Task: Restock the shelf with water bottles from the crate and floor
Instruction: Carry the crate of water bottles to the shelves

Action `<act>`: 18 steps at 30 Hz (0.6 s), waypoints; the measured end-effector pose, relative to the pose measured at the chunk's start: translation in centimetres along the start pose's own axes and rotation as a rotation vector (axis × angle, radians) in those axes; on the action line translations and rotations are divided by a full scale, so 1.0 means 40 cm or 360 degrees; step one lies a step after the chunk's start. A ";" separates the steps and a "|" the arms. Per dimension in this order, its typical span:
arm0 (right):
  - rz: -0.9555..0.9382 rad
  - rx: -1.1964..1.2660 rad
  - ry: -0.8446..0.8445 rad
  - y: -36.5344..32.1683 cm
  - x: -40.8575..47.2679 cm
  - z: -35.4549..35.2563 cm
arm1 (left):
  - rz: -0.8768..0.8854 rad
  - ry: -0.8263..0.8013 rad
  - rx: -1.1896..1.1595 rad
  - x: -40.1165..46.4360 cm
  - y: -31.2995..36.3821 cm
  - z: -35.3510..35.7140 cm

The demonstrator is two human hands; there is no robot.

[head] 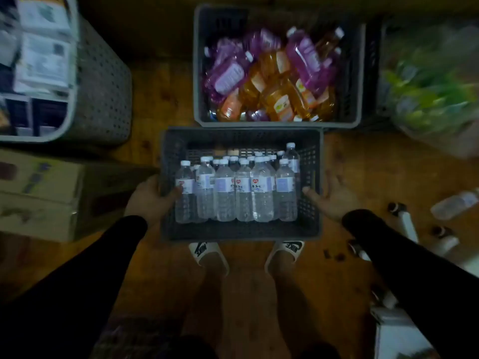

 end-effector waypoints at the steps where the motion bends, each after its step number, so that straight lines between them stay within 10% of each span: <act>1: 0.0016 0.0004 0.0020 0.012 0.053 0.027 | 0.0015 0.0043 -0.0050 0.045 -0.026 0.027; 9: 0.0120 0.0293 0.0022 0.113 0.293 0.247 | -0.0284 0.0397 -0.0469 0.248 -0.187 0.203; 18: 0.0155 0.0588 0.0220 0.150 0.349 0.275 | -0.0207 0.0239 -0.0778 0.316 -0.253 0.164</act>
Point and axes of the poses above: each hand's wrist, its own x-axis towards the middle knuckle, its own z-axis out of the palm, y = z × x, the point moved 1 cm from there along x, towards the middle knuckle, and after that the axes turned 13 degrees about -x, right-handed, at the moved point
